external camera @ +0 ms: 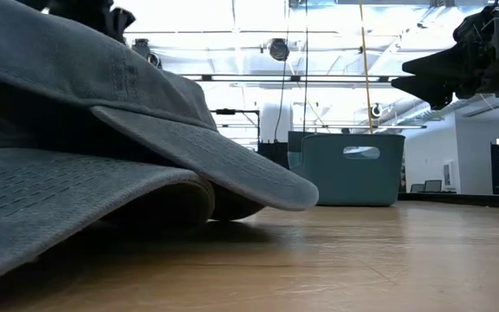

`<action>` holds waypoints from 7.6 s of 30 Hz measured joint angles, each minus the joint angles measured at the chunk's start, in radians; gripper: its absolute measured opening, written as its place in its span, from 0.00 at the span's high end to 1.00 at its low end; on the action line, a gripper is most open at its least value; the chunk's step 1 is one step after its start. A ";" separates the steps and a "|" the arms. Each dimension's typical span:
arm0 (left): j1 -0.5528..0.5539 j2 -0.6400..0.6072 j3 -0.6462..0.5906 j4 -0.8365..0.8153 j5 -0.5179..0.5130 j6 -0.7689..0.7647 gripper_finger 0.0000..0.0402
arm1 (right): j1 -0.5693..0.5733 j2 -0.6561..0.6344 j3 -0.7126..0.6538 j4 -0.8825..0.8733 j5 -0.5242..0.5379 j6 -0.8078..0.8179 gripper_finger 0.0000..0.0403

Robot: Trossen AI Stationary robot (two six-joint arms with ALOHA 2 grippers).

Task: Pick & Place hat
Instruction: Put the top gray cap into the blue bin

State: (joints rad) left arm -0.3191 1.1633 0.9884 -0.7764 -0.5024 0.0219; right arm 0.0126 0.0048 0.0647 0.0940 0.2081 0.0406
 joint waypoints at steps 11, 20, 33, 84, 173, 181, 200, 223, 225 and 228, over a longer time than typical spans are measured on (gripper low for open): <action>0.000 0.000 0.233 0.012 0.034 0.309 0.98 | 0.000 0.000 0.000 0.000 0.000 0.000 0.38; -0.001 0.007 0.250 0.167 0.096 0.472 0.98 | 0.000 0.000 0.000 0.000 0.000 0.000 0.38; 0.016 0.057 0.251 0.214 0.118 0.560 0.98 | 0.000 0.000 0.000 0.025 0.000 -0.002 0.38; -0.078 0.385 0.263 0.834 -0.520 1.670 0.97 | 0.001 0.908 0.442 0.141 -0.152 0.416 0.38; -0.141 0.487 0.298 0.703 -0.537 1.660 0.98 | -0.001 1.765 1.945 -1.231 -0.395 -0.106 0.15; -0.139 0.487 0.298 0.703 -0.537 1.644 0.97 | -0.001 1.764 1.931 -1.227 -0.397 -0.116 0.19; -0.124 0.487 0.298 0.703 -0.483 1.598 0.95 | -0.001 1.753 1.931 -1.209 -0.501 -0.095 0.82; -0.147 0.485 0.364 0.912 -0.581 0.822 0.42 | 0.000 1.753 1.931 -1.322 -0.491 -0.151 1.00; -0.156 0.479 0.365 0.905 -0.594 0.781 0.36 | 0.001 1.741 1.931 -1.332 -0.466 -0.151 1.00; -0.169 0.466 0.365 0.878 -0.609 0.733 0.29 | 0.002 1.728 1.931 -1.355 -0.417 -0.155 1.00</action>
State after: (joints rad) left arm -0.4882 1.6295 1.3530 0.1012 -1.1112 0.7550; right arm 0.0143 1.7327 1.9961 -1.2607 -0.2093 -0.1146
